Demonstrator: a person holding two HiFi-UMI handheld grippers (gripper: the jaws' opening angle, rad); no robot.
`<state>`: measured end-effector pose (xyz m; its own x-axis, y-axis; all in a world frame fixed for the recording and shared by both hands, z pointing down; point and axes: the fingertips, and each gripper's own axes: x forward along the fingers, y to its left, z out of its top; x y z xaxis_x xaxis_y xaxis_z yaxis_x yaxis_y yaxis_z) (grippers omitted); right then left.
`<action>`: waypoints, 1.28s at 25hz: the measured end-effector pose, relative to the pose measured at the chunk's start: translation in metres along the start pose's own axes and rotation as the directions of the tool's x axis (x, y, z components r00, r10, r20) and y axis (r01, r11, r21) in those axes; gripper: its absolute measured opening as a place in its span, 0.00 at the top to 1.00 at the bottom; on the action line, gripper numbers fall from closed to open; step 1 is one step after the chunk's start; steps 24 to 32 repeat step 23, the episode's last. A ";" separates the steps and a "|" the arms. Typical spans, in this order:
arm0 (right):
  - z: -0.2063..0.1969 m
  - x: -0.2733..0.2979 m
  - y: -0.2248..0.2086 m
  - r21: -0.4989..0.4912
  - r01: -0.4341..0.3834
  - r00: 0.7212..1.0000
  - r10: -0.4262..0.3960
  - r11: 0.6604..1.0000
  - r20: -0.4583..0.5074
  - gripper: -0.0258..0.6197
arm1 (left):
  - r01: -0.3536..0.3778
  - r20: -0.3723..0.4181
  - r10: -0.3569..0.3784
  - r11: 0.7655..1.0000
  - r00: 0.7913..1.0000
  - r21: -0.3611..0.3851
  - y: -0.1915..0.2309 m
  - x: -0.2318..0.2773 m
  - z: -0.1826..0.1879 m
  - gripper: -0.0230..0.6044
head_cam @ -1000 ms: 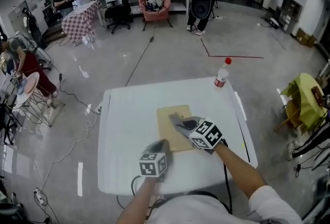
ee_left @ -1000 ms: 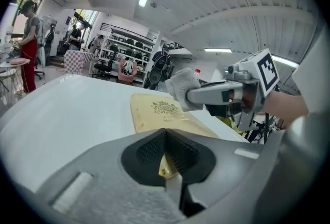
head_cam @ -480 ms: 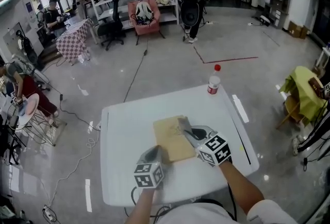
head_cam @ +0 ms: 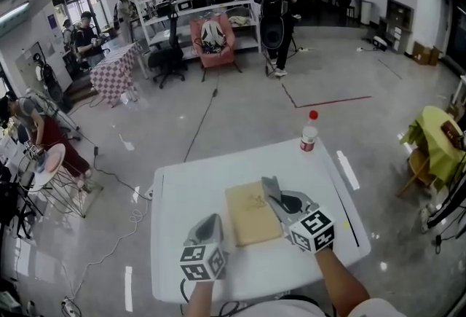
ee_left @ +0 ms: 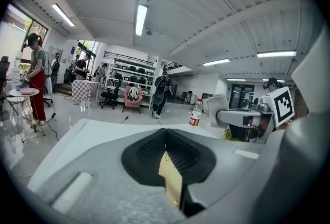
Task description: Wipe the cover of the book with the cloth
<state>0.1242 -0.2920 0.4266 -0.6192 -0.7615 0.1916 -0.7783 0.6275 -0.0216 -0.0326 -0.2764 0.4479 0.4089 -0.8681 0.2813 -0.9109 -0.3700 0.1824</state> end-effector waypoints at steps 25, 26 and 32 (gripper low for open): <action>-0.001 -0.015 0.015 -0.019 -0.004 1.000 0.004 1.000 -0.002 0.92 | 0.025 -0.013 -0.025 1.000 1.000 0.009 -0.022 -0.006 -0.008 0.95; -0.001 -0.015 0.015 -0.019 -0.004 1.000 0.004 1.000 -0.002 0.92 | 0.025 -0.013 -0.025 1.000 1.000 0.009 -0.022 -0.006 -0.008 0.95; -0.001 -0.015 0.015 -0.019 -0.004 1.000 0.004 1.000 -0.002 0.92 | 0.025 -0.013 -0.025 1.000 1.000 0.009 -0.022 -0.006 -0.008 0.95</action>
